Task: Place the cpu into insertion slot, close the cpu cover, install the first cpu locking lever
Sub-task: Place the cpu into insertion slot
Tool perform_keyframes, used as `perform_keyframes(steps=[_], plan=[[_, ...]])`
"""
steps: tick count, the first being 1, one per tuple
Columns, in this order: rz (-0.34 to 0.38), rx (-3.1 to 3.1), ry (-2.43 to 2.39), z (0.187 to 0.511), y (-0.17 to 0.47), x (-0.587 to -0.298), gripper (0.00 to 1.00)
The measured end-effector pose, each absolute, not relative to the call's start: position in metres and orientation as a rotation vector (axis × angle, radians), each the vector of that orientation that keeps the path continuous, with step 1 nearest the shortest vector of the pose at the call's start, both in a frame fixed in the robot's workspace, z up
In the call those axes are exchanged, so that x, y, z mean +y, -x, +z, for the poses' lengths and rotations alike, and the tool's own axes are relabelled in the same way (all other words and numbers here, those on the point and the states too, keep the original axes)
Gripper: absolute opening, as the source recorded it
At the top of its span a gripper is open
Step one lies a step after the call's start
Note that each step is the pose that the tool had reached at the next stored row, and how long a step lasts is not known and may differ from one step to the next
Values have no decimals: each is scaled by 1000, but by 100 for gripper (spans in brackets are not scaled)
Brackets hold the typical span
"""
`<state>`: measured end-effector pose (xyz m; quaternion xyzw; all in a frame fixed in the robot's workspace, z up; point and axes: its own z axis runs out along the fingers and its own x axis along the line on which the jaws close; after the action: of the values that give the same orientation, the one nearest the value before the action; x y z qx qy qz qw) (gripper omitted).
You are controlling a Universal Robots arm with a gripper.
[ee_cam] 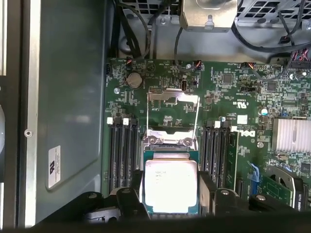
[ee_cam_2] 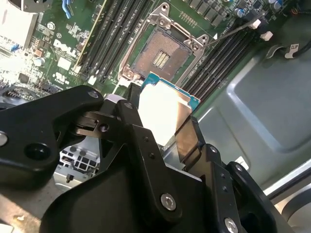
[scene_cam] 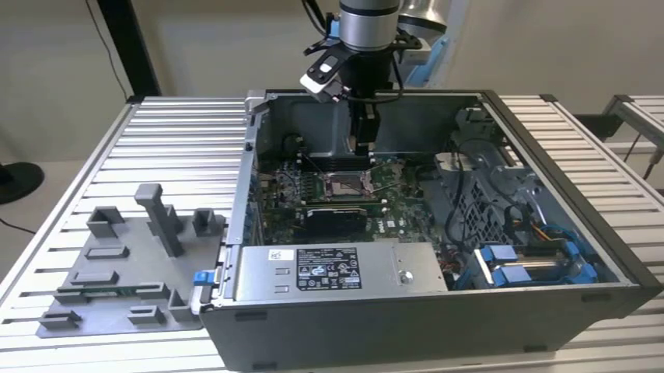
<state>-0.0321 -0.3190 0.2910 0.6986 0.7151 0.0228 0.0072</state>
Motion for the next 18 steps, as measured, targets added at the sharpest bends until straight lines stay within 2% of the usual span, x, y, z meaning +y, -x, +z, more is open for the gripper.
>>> perform_keyframes(steps=[18], plan=[[71,2236,-2185,287,32,-319,0]])
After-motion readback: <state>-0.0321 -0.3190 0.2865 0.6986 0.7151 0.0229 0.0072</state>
